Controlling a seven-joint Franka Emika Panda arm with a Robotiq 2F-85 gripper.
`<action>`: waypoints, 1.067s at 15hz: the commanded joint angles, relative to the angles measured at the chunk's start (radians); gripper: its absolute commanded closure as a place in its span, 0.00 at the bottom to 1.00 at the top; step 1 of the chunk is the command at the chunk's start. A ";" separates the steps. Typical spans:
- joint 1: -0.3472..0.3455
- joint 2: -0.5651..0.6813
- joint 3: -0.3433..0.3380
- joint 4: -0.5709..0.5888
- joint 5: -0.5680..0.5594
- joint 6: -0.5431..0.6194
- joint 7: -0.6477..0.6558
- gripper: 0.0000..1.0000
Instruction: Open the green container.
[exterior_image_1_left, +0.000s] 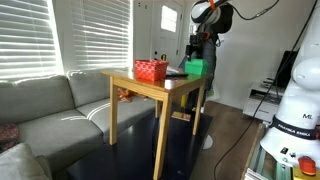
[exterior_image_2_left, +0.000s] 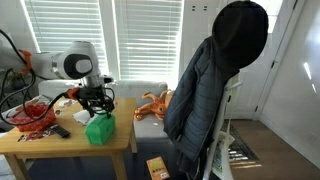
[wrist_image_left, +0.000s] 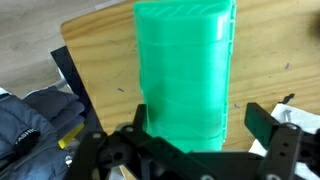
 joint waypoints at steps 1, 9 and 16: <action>-0.004 -0.035 0.008 -0.034 -0.039 -0.014 -0.005 0.00; -0.003 -0.045 0.010 -0.066 -0.059 0.001 0.001 0.41; 0.001 -0.073 0.019 -0.079 -0.248 0.021 0.037 0.50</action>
